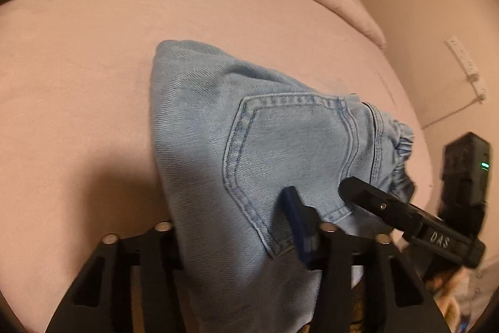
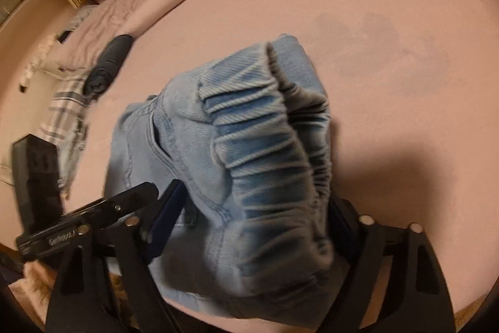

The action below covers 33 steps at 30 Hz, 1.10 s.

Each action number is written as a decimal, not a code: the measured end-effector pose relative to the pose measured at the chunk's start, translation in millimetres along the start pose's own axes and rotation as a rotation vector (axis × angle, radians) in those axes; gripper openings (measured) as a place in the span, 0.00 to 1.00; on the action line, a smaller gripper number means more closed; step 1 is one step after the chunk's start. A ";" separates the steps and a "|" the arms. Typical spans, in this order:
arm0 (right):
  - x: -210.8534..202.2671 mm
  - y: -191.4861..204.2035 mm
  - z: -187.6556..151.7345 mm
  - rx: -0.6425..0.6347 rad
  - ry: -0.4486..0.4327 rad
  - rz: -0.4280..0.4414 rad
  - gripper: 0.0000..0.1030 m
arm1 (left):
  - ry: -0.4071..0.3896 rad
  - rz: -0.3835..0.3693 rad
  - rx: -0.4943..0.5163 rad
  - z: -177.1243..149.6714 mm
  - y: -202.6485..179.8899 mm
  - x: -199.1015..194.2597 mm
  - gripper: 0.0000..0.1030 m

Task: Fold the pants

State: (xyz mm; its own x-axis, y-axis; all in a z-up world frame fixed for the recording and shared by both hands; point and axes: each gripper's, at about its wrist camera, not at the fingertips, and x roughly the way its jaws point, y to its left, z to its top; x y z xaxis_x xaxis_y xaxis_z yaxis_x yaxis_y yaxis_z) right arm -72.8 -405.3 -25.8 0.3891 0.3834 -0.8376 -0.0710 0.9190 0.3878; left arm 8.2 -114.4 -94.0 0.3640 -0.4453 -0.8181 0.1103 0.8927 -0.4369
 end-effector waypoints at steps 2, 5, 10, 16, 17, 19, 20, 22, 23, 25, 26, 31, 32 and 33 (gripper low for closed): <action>-7.7 11.6 -3.0 -0.007 -0.023 -0.030 0.61 | -0.017 0.048 0.011 -1.8 -11.6 -10.0 0.26; -24.1 30.7 -6.6 -0.046 -0.058 -0.088 0.52 | -0.035 0.114 0.060 -8.6 -26.7 -27.2 0.23; -48.2 53.8 -9.0 -0.095 -0.090 -0.155 0.54 | -0.051 0.069 0.045 -9.3 -23.9 -57.0 0.23; -64.2 72.7 -4.2 -0.136 -0.141 -0.171 0.55 | -0.100 0.063 0.060 -7.9 -21.7 -86.7 0.23; -66.7 76.2 -2.7 -0.145 -0.153 -0.176 0.55 | -0.109 0.063 0.065 -8.9 -22.2 -90.2 0.23; -68.6 80.8 1.1 -0.149 -0.167 -0.174 0.56 | -0.132 0.062 0.081 -4.3 -23.1 -96.2 0.23; -68.2 83.5 4.2 -0.152 -0.172 -0.173 0.56 | -0.137 0.060 0.085 -2.1 -25.5 -96.7 0.23; -68.8 85.6 12.8 -0.155 -0.182 -0.175 0.56 | -0.152 0.046 0.090 8.0 -25.3 -97.0 0.23; -68.4 85.6 20.0 -0.157 -0.189 -0.177 0.56 | -0.161 0.038 0.090 13.5 -23.4 -96.8 0.23; -68.2 87.9 30.1 -0.164 -0.206 -0.185 0.56 | -0.176 0.033 0.093 26.8 -22.6 -90.6 0.23; -65.4 88.1 37.6 -0.172 -0.212 -0.193 0.56 | -0.182 0.033 0.094 32.2 -21.5 -87.9 0.23; -40.7 77.3 65.9 -0.159 -0.204 -0.209 0.56 | -0.192 0.036 0.079 55.1 -14.6 -60.7 0.23; -33.7 73.3 70.4 -0.150 -0.194 -0.209 0.56 | -0.192 0.041 0.082 57.3 -13.1 -56.0 0.23; -27.6 68.6 73.7 -0.139 -0.184 -0.206 0.56 | -0.189 0.048 0.087 60.6 -11.4 -49.3 0.23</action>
State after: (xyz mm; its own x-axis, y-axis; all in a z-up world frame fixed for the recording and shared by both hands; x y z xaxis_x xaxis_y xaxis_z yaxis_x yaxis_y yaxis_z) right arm -20.7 -359.6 52.3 0.5673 0.1759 -0.8045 -0.0930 0.9844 0.1497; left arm 45.1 -98.4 -26.0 0.5365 -0.3884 -0.7492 0.1646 0.9189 -0.3585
